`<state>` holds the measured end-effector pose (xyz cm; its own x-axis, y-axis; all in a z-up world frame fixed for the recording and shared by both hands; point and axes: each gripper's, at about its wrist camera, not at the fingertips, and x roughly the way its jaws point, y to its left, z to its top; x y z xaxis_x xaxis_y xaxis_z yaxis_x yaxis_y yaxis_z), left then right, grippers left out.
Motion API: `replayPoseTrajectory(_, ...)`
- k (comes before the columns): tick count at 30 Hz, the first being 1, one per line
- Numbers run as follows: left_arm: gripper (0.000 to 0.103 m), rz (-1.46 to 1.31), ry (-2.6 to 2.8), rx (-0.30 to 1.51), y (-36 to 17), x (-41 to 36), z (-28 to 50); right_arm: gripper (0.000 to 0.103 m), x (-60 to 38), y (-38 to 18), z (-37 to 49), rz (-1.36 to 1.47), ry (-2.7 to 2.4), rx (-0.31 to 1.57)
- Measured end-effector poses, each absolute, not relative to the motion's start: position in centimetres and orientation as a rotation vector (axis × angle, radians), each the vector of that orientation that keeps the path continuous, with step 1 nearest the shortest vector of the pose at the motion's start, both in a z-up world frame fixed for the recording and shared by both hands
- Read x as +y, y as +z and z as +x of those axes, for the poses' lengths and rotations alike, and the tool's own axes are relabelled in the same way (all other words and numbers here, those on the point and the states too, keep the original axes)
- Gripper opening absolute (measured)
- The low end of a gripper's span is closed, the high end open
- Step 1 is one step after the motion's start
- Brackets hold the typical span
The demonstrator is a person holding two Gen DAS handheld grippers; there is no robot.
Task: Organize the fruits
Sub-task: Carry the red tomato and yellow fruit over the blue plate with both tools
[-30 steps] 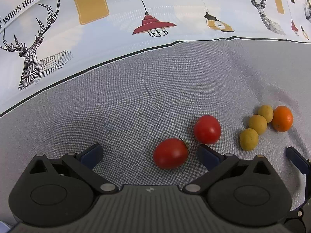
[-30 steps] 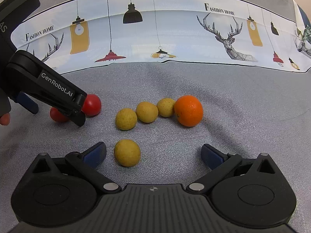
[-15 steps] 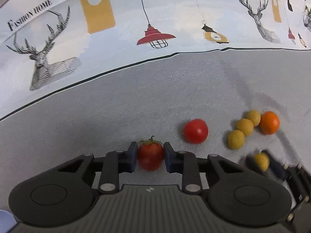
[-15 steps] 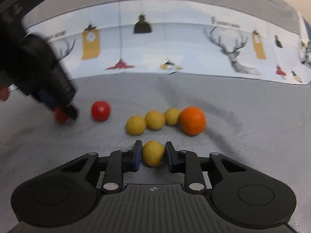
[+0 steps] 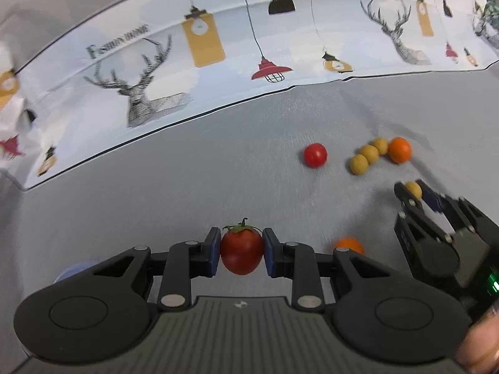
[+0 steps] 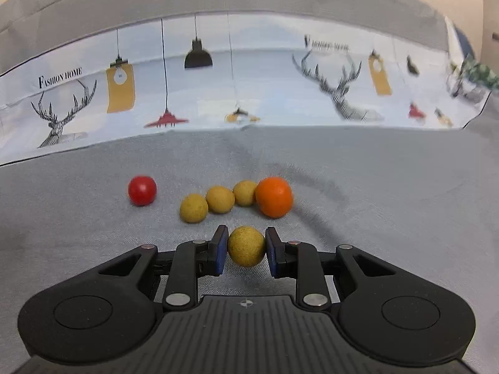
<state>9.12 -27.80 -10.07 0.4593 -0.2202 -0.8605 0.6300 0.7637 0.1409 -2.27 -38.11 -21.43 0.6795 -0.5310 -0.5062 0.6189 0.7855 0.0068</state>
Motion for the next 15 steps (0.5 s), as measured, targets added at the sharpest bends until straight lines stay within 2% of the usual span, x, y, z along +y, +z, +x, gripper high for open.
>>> replayPoseTrajectory(15, 0.032, 0.401, -0.482, 0.881, -1.5, -13.0, 1.2, 0.027, -24.7, -11.8, -11.7, 0.228, -0.415, 0.402)
